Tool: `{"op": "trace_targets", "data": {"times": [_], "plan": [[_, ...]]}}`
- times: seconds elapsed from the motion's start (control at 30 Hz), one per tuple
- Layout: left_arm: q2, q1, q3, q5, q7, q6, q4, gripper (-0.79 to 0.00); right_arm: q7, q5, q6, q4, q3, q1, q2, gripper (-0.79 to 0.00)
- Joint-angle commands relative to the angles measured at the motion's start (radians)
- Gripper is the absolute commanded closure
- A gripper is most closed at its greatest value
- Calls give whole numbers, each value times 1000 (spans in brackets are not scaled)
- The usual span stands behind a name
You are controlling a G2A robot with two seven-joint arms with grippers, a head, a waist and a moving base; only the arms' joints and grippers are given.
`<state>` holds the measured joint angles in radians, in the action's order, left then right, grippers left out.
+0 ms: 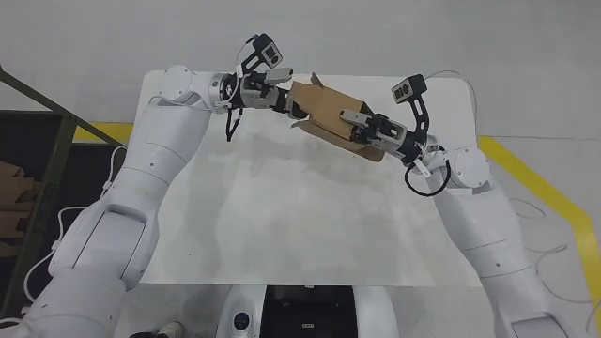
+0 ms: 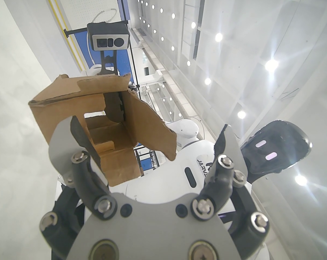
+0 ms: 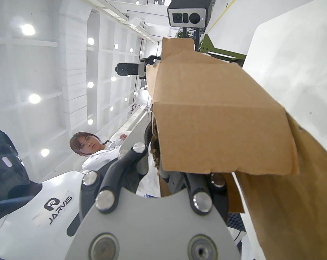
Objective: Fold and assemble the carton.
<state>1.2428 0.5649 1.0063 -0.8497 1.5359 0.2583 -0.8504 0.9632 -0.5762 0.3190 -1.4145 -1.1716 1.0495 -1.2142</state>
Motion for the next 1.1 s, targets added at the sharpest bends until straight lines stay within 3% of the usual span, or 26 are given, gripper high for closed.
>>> {"op": "trace_targets", "data": {"times": [0.0,0.3,0.7,1.07], "plan": [[-1,1,-4,-1,0,-3,-7,-785,1,-3,-3,-3,1,1,0,0],[0,0,-27,-6,0,-5,-21,-785,-3,-9,-2,-6,1,-1,-2,0],[-8,-11,0,-18,0,22,34,-785,-29,-30,4,39,-39,-19,0,0],[-10,26,-13,-26,0,-10,-37,-785,-149,26,29,78,-51,-41,-4,0]]}}
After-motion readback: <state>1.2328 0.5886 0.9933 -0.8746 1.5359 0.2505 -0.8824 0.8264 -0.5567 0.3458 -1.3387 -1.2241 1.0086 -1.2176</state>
